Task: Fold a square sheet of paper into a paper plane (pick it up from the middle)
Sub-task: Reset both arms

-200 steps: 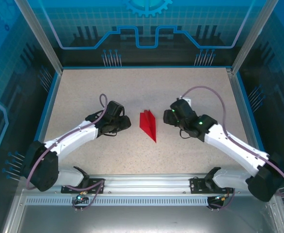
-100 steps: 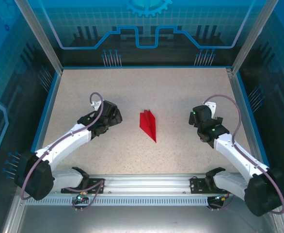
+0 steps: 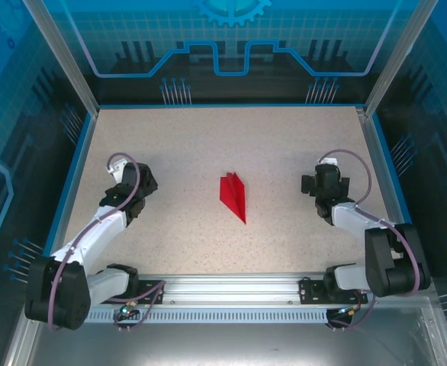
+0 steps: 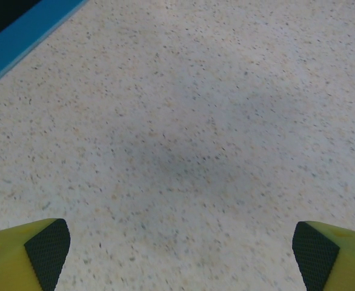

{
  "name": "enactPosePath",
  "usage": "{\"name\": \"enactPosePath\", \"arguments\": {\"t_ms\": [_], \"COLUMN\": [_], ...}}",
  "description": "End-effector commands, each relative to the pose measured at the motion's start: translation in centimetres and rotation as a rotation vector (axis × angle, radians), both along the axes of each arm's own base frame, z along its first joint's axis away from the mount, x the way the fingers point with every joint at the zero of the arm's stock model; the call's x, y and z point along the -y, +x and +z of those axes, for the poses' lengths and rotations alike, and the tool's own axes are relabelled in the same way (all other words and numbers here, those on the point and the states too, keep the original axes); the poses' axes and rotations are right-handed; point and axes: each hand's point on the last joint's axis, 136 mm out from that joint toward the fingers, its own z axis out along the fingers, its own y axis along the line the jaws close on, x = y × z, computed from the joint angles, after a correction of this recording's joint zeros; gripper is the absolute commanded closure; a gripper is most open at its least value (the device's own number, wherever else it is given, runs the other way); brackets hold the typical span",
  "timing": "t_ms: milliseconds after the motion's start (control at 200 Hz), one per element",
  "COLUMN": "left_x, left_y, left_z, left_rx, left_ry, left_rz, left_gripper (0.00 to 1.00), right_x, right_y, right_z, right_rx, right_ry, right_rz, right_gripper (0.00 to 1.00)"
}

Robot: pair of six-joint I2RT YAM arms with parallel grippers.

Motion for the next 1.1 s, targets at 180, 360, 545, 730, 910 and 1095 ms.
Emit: {"name": "enactPosePath", "arguments": {"t_ms": [180, 360, 545, 730, 910, 1095], "left_x": [-0.3, 1.7, 3.0, 2.2, 2.6, 2.7], "left_y": [5.1, 7.4, 7.5, 7.6, 7.7, 7.7], "left_z": [1.2, -0.7, -2.9, -2.9, -2.9, -2.9], "left_rx": [0.221, 0.244, 0.29, 0.295, 0.291, 0.292], "left_ry": [0.167, 0.215, 0.134, 0.129, 0.141, 0.14], "left_rz": [-0.118, -0.29, -0.424, -0.381, -0.399, -0.4], "left_gripper": [0.02, 0.02, 0.01, 0.02, 0.01, 0.02], "right_x": [-3.8, -3.9, -3.6, -3.5, -3.6, -3.5], "right_y": [3.6, 3.5, 3.5, 3.5, 3.5, 3.5], "right_z": [1.3, 1.0, 0.9, 0.9, 0.9, 0.9], "right_rx": [0.235, 0.241, 0.237, 0.236, 0.236, 0.236], "right_ry": [0.041, 0.035, 0.046, 0.049, 0.052, 0.052], "right_rz": [0.25, 0.251, 0.236, 0.233, 0.238, 0.238], "right_gripper": [0.01, 0.01, 0.01, 0.0, 0.0, 0.01]}}
